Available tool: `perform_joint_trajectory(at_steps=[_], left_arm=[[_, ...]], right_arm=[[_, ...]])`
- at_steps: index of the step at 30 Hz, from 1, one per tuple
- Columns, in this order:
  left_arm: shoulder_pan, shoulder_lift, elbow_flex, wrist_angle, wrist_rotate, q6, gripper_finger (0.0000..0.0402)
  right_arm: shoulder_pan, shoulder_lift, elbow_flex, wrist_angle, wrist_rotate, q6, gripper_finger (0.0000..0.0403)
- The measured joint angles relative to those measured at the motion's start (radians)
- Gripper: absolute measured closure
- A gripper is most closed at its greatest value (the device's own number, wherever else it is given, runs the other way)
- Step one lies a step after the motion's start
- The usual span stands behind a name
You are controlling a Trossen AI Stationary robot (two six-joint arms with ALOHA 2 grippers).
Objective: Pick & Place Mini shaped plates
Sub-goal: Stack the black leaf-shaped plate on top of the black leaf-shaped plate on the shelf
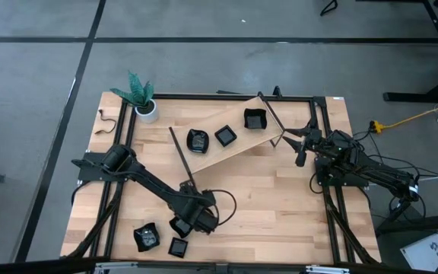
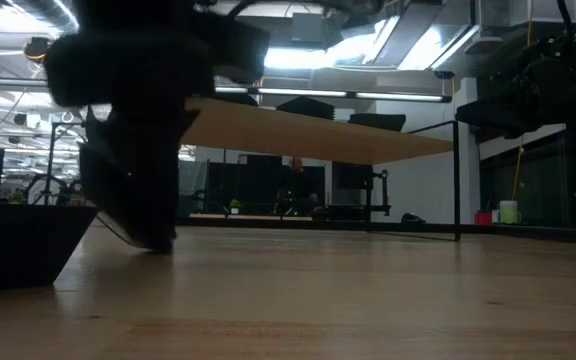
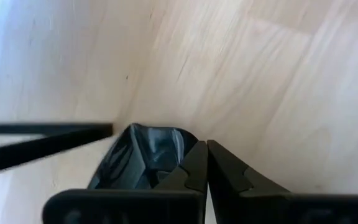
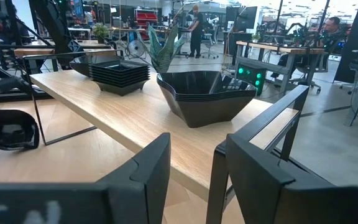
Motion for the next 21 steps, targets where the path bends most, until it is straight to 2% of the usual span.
perform_joint_trajectory(at_steps=[12,21], left_arm=[[-0.001,0.0,0.029,0.029,-0.06,0.054,0.04],[0.0,0.0,0.024,0.185,-0.133,0.239,0.0399]], right_arm=[[0.0,0.0,0.0,0.0,0.0,0.0,0.0249],[0.0,0.0,0.0,0.0,0.0,0.0,0.0249]])
